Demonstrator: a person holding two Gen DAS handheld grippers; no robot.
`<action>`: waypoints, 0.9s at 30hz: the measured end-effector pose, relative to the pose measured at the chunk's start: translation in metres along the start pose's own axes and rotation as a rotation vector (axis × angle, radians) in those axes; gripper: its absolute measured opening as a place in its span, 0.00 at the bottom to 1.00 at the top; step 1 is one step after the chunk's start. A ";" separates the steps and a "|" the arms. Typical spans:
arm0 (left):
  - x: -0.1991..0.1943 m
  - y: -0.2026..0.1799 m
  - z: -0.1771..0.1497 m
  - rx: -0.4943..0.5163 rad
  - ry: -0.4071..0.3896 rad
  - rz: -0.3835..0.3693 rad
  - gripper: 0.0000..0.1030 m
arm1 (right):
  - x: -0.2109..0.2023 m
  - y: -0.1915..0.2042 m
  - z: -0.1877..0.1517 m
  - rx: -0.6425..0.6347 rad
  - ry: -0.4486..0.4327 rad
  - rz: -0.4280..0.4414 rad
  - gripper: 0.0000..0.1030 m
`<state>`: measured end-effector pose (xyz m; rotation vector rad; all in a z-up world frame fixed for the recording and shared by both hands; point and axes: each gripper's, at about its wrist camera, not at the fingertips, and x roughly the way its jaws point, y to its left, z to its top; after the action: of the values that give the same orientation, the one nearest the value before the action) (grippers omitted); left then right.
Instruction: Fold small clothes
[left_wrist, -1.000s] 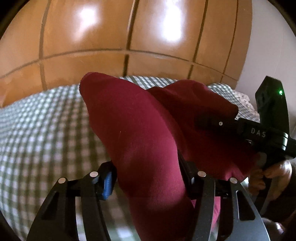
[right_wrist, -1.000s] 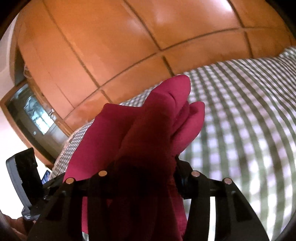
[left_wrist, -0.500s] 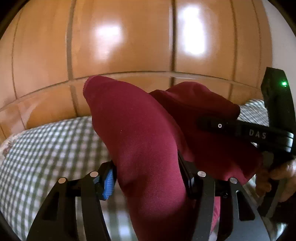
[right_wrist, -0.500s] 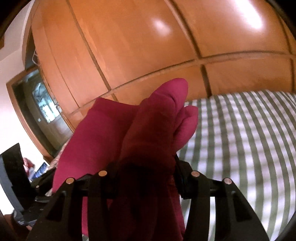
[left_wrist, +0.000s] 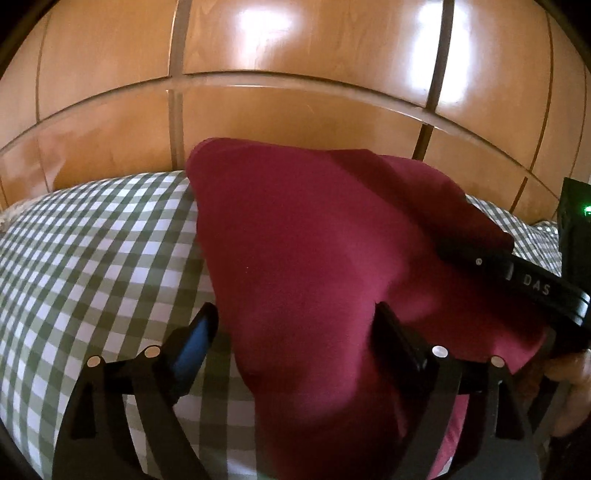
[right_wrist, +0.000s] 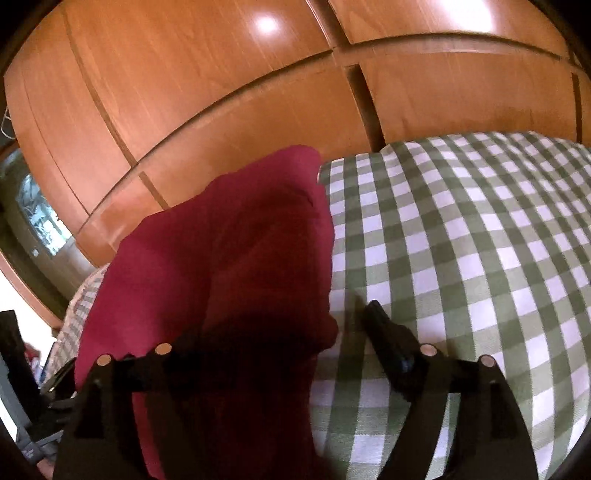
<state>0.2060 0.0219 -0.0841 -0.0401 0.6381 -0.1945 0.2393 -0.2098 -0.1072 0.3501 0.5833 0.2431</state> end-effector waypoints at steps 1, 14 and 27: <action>-0.004 0.000 -0.002 -0.003 -0.010 0.003 0.86 | -0.001 0.002 0.001 -0.003 -0.010 -0.008 0.78; -0.080 -0.021 -0.051 -0.007 -0.107 0.066 0.87 | -0.083 0.017 -0.049 -0.086 -0.115 -0.123 0.93; -0.070 -0.013 -0.050 -0.040 -0.023 0.187 0.93 | -0.068 -0.001 -0.049 -0.008 -0.051 -0.292 0.97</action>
<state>0.1192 0.0239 -0.0818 -0.0213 0.6192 -0.0008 0.1559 -0.2201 -0.1125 0.2589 0.5757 -0.0441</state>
